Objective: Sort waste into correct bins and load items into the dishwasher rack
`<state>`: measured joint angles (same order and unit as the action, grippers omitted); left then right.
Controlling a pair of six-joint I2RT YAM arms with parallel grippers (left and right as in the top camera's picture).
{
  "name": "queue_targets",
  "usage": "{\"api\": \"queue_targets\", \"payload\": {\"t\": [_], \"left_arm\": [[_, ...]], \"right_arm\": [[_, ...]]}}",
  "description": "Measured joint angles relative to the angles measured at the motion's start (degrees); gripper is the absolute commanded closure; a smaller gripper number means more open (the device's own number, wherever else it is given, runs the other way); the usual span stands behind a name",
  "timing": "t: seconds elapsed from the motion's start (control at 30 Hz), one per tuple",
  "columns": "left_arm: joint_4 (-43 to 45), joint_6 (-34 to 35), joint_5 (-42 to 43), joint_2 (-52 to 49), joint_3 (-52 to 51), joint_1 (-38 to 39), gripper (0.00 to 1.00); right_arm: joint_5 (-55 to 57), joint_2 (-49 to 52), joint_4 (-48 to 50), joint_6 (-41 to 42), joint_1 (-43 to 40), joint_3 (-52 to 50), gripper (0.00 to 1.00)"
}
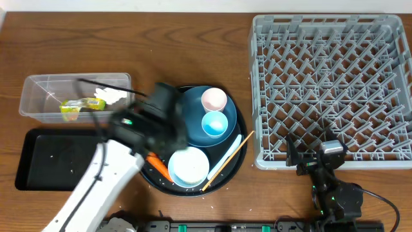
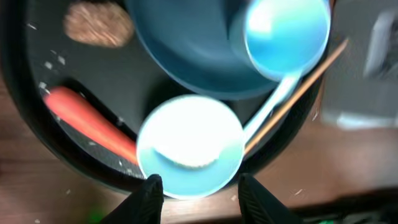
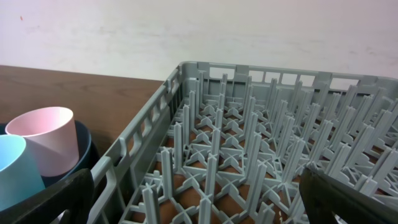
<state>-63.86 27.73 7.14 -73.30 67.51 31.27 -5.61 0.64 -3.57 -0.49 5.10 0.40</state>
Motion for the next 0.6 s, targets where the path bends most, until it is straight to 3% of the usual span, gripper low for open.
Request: {"api": "queue_targets", "payload": {"t": [0.3,0.6], "left_arm": [[3.37,8.13,-4.5,-1.57,-6.97,14.88,0.6],[12.2,10.01,-5.27,-4.17,-13.07,21.05,0.59]], "right_arm": [[-0.02,0.0,-0.02,0.0,0.0,0.0,0.01],[0.0,0.0,0.0,0.02,0.0,0.0,0.01]]}}
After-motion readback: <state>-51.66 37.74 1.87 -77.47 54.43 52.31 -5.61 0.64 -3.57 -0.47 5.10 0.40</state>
